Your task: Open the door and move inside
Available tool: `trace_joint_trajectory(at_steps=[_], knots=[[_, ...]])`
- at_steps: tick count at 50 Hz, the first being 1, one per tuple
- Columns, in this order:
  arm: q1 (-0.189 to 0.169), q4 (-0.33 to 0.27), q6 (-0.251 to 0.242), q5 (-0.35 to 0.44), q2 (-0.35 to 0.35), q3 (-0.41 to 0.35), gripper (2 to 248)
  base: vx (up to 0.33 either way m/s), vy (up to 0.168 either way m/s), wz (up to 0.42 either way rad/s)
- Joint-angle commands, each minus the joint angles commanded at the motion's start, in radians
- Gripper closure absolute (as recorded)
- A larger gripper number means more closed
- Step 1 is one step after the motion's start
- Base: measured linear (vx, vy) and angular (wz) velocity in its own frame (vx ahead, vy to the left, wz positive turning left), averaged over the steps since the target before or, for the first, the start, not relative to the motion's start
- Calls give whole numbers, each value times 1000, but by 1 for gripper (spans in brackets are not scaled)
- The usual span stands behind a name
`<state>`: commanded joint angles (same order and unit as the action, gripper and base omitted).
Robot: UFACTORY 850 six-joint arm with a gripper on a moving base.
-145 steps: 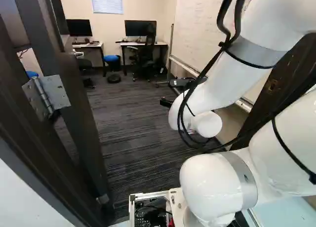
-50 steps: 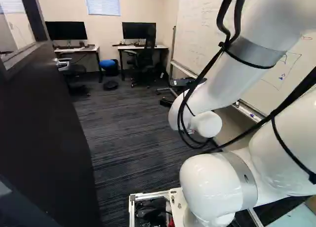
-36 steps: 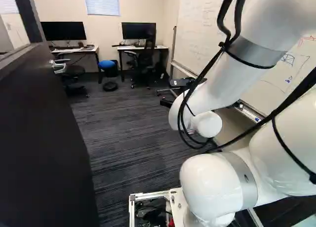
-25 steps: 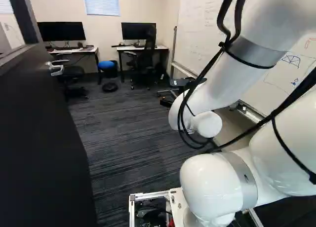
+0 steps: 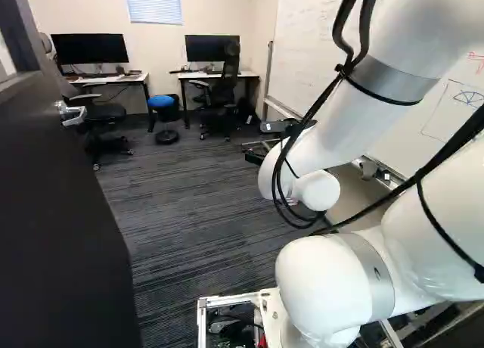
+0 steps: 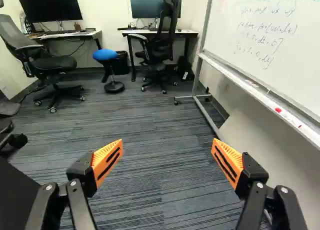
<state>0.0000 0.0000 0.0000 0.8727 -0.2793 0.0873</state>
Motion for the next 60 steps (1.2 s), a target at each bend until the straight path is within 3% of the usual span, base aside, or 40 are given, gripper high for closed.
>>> trace_joint_trajectory(at_steps=[60], knots=[[0,0,0,0,0,0,3,200,7,-7]])
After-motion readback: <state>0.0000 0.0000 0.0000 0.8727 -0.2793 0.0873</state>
